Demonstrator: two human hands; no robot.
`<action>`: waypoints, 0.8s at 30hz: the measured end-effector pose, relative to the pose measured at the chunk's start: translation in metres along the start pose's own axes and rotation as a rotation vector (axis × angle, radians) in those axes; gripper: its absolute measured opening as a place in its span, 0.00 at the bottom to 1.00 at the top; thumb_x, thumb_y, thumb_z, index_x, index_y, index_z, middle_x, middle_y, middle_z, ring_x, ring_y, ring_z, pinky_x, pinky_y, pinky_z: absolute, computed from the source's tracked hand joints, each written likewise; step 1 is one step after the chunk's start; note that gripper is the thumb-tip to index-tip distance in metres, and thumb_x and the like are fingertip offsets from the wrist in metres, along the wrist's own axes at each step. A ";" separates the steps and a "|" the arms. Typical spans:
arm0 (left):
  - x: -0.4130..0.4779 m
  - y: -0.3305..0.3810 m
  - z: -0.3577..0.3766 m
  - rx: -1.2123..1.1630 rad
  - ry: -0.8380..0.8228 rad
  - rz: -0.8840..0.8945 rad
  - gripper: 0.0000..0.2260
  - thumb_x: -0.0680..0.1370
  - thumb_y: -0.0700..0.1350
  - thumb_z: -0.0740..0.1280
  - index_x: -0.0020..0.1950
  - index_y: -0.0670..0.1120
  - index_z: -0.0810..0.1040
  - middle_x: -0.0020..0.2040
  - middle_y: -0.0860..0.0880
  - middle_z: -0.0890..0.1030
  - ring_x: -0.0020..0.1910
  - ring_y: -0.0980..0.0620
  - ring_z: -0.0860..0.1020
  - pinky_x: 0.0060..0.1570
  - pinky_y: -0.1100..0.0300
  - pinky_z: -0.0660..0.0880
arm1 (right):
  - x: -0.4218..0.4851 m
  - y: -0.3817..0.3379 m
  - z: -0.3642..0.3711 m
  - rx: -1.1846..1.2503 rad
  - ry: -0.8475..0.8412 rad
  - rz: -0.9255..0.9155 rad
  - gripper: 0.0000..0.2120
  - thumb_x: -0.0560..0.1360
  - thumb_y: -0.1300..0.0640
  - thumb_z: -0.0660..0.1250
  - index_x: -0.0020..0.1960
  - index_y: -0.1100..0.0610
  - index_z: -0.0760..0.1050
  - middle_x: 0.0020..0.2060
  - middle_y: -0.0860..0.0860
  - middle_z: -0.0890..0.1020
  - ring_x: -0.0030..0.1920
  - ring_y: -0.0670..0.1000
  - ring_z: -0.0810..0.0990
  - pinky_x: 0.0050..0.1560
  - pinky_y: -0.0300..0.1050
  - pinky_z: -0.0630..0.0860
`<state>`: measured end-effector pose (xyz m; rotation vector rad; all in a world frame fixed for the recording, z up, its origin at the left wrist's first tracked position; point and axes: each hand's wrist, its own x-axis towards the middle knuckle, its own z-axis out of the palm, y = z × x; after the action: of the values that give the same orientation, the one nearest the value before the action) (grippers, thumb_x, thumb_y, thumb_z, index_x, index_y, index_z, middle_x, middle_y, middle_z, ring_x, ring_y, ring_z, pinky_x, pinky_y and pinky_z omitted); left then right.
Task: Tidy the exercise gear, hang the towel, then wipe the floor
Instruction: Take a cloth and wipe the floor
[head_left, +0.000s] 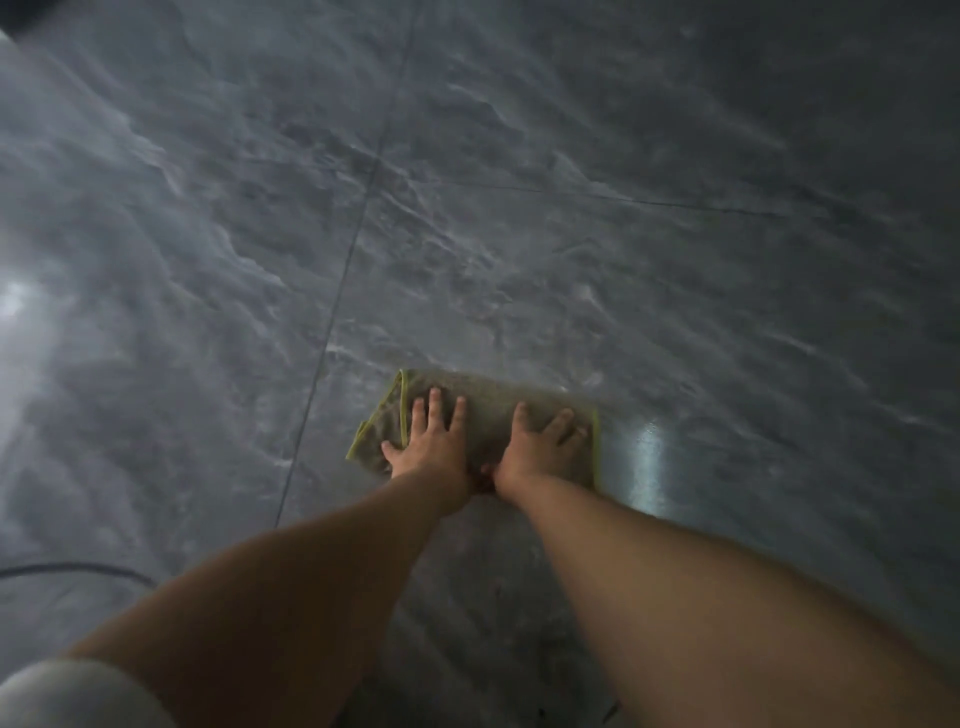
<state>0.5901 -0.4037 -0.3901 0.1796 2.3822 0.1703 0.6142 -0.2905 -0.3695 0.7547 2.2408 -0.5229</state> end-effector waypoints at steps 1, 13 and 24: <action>0.001 -0.004 -0.002 0.006 -0.004 0.002 0.45 0.76 0.62 0.67 0.81 0.55 0.40 0.80 0.51 0.34 0.79 0.48 0.36 0.69 0.27 0.53 | 0.001 -0.006 0.002 -0.003 -0.014 0.007 0.47 0.74 0.43 0.72 0.80 0.44 0.42 0.77 0.63 0.35 0.77 0.68 0.38 0.71 0.70 0.53; 0.043 0.024 -0.031 0.106 -0.051 0.006 0.43 0.78 0.58 0.66 0.81 0.53 0.39 0.79 0.48 0.32 0.78 0.44 0.35 0.67 0.25 0.54 | 0.039 -0.025 -0.018 0.101 -0.001 0.104 0.45 0.76 0.47 0.70 0.79 0.40 0.41 0.76 0.61 0.30 0.76 0.67 0.32 0.67 0.77 0.53; 0.120 0.077 -0.085 0.101 -0.089 -0.013 0.44 0.78 0.54 0.68 0.80 0.52 0.39 0.79 0.48 0.32 0.78 0.44 0.34 0.66 0.23 0.53 | 0.115 -0.036 -0.084 0.040 -0.005 0.099 0.55 0.71 0.44 0.75 0.79 0.42 0.36 0.75 0.64 0.29 0.75 0.70 0.31 0.71 0.74 0.48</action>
<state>0.4513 -0.3132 -0.3946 0.2148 2.3040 0.0348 0.4824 -0.2292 -0.3912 0.8790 2.1810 -0.5228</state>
